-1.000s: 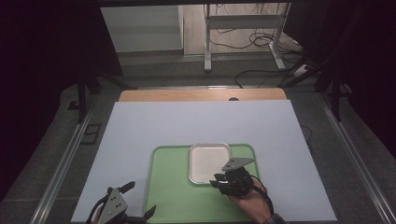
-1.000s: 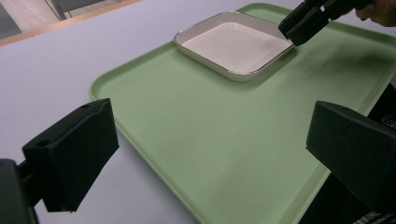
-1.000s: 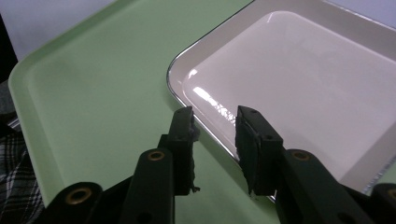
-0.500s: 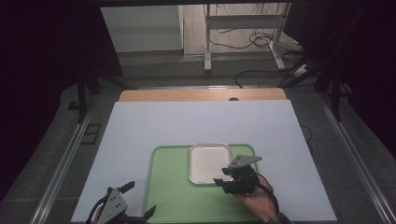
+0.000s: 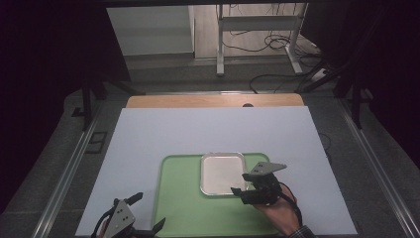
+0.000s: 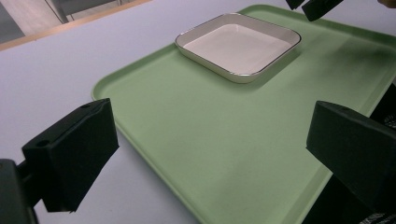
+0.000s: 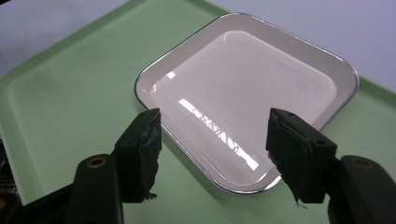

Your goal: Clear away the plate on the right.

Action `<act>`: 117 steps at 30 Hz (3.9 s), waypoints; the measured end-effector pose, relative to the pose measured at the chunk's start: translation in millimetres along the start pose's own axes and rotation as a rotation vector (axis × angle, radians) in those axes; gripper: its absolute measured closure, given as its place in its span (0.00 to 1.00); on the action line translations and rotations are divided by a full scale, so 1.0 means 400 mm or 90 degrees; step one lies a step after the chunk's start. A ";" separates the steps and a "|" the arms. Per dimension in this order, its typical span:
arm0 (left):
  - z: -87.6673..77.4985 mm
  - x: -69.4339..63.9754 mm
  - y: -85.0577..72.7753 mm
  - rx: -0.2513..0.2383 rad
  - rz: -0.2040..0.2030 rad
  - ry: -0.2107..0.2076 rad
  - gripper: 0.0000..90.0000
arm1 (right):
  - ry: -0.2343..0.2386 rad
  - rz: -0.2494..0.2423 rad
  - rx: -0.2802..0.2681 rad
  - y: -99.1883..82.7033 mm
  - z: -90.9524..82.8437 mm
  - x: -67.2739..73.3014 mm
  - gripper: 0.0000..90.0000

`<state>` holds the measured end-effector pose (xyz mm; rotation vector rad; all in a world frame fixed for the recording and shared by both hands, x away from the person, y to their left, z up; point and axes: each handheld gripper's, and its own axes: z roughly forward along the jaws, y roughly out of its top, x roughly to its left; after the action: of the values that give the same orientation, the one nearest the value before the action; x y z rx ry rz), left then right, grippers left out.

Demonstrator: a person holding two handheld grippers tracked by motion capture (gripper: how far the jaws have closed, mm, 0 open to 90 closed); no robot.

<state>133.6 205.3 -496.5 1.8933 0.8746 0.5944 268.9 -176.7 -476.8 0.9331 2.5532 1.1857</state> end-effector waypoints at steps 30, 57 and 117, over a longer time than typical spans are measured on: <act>0.001 0.000 0.000 0.000 -0.001 -0.001 0.02 | -0.029 0.005 -0.064 -0.033 -0.085 -0.019 0.13; 0.000 -0.002 -0.001 0.000 -0.001 0.001 0.02 | -0.052 -0.018 -0.084 -0.076 -0.142 -0.031 0.00; 0.004 -0.002 -0.002 0.005 -0.001 0.002 0.02 | -0.139 0.058 -0.062 -0.240 -0.272 -0.056 0.00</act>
<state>134.0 204.0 -498.2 1.8996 0.8812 0.5948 198.0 -305.3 -477.4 1.1005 2.2851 1.1504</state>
